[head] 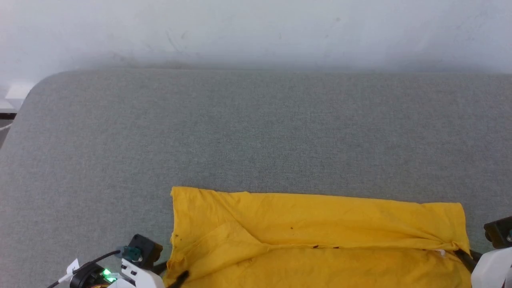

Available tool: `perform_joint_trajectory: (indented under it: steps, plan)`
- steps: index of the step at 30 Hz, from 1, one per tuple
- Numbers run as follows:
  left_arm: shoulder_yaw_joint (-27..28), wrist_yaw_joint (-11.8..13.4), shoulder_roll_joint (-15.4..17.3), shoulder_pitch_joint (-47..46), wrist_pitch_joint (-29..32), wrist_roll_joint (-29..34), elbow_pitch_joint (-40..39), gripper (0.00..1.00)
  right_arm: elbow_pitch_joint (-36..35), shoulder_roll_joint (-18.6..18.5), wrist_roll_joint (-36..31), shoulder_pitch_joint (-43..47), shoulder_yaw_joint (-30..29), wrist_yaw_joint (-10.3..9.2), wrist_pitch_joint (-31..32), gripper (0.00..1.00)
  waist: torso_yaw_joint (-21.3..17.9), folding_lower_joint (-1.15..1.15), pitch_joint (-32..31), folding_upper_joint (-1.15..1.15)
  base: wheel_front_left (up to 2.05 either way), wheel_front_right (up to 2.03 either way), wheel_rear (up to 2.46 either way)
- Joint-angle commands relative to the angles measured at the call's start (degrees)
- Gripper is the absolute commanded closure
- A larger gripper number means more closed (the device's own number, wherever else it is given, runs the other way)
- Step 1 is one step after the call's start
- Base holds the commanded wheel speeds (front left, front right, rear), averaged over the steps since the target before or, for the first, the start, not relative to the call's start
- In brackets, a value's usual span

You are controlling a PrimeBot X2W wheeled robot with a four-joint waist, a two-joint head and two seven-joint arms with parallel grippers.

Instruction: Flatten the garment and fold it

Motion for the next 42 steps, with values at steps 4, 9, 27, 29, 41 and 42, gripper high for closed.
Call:
perform_joint_trajectory:
  steps: [4, 9, 27, 29, 41, 42]
  plan:
    - [0.72, 0.69, -1.94, -0.49, -3.36, 0.82, 2.01, 0.00, -0.73, 0.17, 2.62, -0.94, -0.62, -0.09, -0.85, 0.00, 0.24, 0.00, -1.54, -0.01, 0.00, 0.00, 0.00]
    - [3.95, 1.70, -4.65, -0.26, -10.48, -0.79, 0.67, 0.00, -4.73, 1.15, 4.84, -1.40, -4.02, -0.09, -0.42, 0.00, 0.30, 0.00, -3.45, -0.01, 0.00, 0.00, 0.00]
    - [27.48, 7.84, -22.39, 10.68, -32.38, 3.44, -3.37, 0.00, -12.34, 25.05, -4.00, 5.38, -25.94, -0.09, 5.81, 0.00, 1.83, 0.00, -4.11, -0.01, 0.00, 0.00, 0.00]
    - [30.80, 6.99, -25.15, 11.79, -32.39, 7.31, -4.07, 0.00, -11.87, 27.75, -6.30, 5.80, -28.30, -0.09, 6.53, 0.00, 2.06, 0.00, -3.81, -0.01, 0.00, 0.00, 0.00]
    - [43.86, -3.41, -36.89, 13.26, -32.40, 22.99, -6.83, 0.00, -1.40, 32.45, -11.31, 2.06, -35.33, -0.09, 4.87, 0.00, 3.37, 0.00, -0.63, -0.01, 0.00, 0.00, 0.00]
    - [44.43, -3.97, -37.33, 13.10, -32.40, 23.53, -6.72, 0.00, -0.40, 32.47, -11.14, 1.91, -35.23, -0.09, 5.08, 0.00, 3.47, 0.00, -0.35, -0.01, 0.00, 0.00, 0.00]
